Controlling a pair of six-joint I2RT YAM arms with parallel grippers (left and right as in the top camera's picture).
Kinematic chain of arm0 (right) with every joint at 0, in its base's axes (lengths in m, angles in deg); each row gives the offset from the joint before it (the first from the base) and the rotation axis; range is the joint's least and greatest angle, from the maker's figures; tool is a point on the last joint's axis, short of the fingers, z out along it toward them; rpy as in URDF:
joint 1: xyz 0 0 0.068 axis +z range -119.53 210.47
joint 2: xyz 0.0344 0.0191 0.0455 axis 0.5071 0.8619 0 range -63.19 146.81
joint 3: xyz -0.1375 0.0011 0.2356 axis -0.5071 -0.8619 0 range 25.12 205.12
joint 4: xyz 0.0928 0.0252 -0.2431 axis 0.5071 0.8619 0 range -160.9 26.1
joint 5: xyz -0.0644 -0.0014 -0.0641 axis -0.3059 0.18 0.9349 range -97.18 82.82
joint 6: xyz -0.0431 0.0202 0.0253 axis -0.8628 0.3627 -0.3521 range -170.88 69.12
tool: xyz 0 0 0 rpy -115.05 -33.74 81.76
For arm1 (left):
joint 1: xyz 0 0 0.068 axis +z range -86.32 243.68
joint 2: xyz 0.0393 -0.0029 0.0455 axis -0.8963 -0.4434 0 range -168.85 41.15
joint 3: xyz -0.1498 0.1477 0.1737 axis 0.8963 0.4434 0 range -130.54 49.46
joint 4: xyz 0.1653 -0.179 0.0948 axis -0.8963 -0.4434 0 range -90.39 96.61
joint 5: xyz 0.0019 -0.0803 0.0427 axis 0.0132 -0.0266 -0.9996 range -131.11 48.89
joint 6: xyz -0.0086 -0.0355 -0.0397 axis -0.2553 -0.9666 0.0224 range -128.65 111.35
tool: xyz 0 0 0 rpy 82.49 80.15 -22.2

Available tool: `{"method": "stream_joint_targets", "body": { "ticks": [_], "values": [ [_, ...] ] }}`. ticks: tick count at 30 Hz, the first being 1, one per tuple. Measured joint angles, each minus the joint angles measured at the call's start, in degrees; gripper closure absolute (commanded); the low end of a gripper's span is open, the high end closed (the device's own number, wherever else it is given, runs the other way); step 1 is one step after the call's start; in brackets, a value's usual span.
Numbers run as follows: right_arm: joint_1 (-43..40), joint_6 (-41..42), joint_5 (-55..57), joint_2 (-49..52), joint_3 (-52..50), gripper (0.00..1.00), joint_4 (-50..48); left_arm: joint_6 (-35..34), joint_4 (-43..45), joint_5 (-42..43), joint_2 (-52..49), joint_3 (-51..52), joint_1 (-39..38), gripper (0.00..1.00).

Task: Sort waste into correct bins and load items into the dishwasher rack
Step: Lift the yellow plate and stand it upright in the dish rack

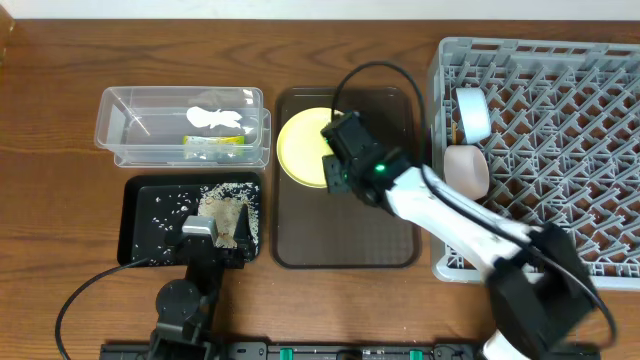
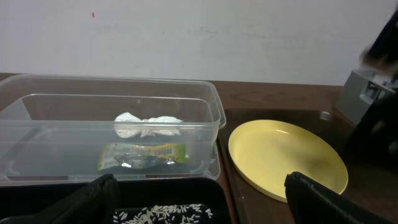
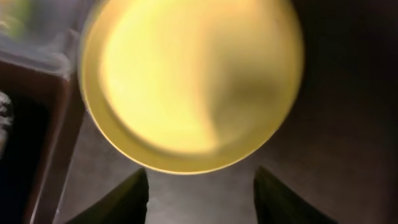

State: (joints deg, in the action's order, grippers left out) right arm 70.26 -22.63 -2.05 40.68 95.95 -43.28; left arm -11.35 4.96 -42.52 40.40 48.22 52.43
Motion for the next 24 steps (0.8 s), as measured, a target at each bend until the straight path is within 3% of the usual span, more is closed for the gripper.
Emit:
{"method": "stream_joint_targets", "body": {
  "ticks": [4,10,17,24],
  "values": [
    [-1.8,9.0,-3.1,6.4,-0.2,0.57,-1.0,0.0,0.0,0.0,0.0,0.0,0.0,0.12],
    [-6.0,15.0,-4.5,8.9,-0.4,0.61,-0.8,0.0,0.0,0.0,0.0,0.0,0.0,0.12],
    [-6.1,17.1,-4.1,9.0,-0.4,0.99,-0.2,0.0,0.0,0.0,0.0,0.0,0.0,0.12],
    [-6.2,17.7,-2.6,7.0,-0.3,0.99,4.3,0.0,0.0,0.0,0.0,0.0,0.0,0.12]
  ]
}}
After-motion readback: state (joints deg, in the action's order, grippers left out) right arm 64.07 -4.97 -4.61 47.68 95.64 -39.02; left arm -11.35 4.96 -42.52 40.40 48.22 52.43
